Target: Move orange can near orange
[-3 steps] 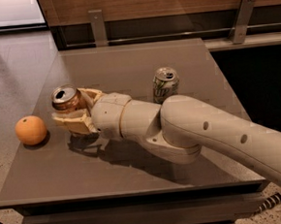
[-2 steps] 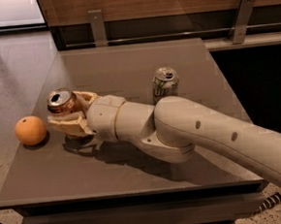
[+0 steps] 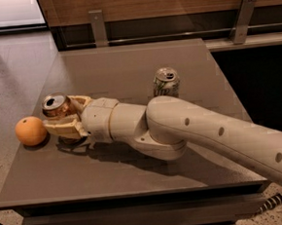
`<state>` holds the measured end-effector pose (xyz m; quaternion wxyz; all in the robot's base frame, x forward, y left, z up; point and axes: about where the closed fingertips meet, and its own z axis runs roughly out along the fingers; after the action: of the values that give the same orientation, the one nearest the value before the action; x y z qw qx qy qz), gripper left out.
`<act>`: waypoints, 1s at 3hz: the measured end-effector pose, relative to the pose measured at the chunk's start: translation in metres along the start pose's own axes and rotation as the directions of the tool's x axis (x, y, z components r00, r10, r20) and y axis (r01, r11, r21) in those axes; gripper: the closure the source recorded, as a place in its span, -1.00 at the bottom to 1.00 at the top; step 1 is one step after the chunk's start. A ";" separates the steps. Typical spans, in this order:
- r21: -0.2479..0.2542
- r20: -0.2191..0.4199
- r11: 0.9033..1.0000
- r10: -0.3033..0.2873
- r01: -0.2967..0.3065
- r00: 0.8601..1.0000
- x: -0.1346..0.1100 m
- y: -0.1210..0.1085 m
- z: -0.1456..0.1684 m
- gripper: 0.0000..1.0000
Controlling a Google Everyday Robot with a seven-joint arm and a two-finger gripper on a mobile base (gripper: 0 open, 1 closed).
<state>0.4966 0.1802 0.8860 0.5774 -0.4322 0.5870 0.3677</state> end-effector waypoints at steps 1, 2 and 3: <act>-0.004 0.000 1.000 0.000 0.000 1.000 0.000 0.001 0.002 0.73; -0.007 0.000 1.000 -0.001 0.001 1.000 -0.001 0.003 0.003 0.25; -0.011 0.000 1.000 -0.003 0.003 1.000 -0.002 0.005 0.004 -0.35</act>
Offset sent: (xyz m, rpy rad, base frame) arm -0.0005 0.0019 -0.0004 -0.0006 0.0010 0.0040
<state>0.4936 0.1859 0.8873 0.5757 -0.4363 0.5842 0.3702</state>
